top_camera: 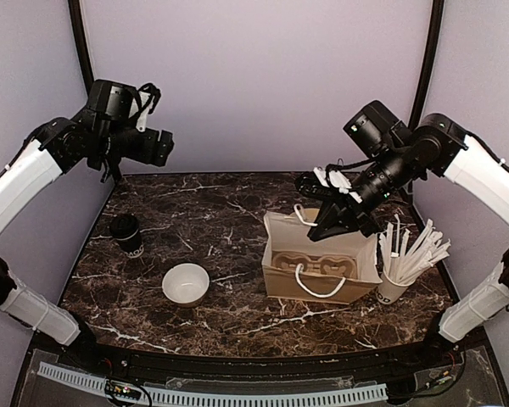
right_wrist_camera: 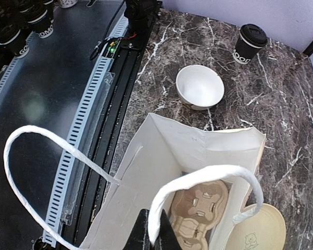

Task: Pack the takeout coffee

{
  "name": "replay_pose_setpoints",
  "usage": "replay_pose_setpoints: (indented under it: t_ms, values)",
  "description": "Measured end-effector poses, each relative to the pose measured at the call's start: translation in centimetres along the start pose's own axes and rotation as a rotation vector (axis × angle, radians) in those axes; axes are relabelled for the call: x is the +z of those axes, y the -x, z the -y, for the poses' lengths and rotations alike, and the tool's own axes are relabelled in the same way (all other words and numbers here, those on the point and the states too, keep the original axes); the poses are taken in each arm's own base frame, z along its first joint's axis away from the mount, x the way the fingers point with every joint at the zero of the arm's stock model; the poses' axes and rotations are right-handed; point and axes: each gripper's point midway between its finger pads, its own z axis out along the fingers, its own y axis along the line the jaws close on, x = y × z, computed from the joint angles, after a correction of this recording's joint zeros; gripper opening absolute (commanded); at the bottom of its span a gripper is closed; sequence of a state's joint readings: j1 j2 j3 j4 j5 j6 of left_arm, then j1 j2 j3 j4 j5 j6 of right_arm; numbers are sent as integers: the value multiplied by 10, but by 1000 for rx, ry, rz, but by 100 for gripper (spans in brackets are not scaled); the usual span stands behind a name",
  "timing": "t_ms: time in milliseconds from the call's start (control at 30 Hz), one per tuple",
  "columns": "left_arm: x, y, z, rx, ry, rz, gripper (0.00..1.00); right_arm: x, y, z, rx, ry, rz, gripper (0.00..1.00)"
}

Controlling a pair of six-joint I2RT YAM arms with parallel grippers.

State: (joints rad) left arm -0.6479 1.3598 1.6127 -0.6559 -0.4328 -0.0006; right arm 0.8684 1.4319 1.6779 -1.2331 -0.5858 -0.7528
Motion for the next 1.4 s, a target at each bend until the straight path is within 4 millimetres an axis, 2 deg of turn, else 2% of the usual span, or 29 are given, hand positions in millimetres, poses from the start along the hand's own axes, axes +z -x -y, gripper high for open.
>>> replay_pose_setpoints:
  t_ms: [100,167,300,333,433,467,700,1033,1200,1300,1400]
  values:
    - [29,-48,-49,-138,82,-205,96,-2,2,7,-8,-37,3,0]
    - [44,-86,-66,-211,104,-361,96,-2,2,11,-9,-53,2,0]
    - [64,-145,-77,-288,113,-588,96,-3,4,16,-10,-75,8,0]
    - [69,-161,-73,-300,100,-649,96,-3,5,17,-10,-79,10,0]
    - [75,-197,-79,-347,98,-768,96,-2,6,19,-12,-89,14,0]
    - [77,-204,-80,-356,98,-790,96,-2,6,20,-13,-91,14,0]
    - [86,-231,-80,-371,117,-895,94,2,1,20,-4,-84,6,0]
    - [81,-252,-103,-423,187,-945,94,2,2,20,-6,-86,8,0]
    - [79,-264,-103,-430,190,-972,86,2,2,20,-7,-87,8,0]
    - [81,-264,-103,-437,186,-965,79,2,2,20,-6,-86,9,0]
    - [82,-264,-103,-443,180,-960,77,2,2,20,-6,-87,9,0]
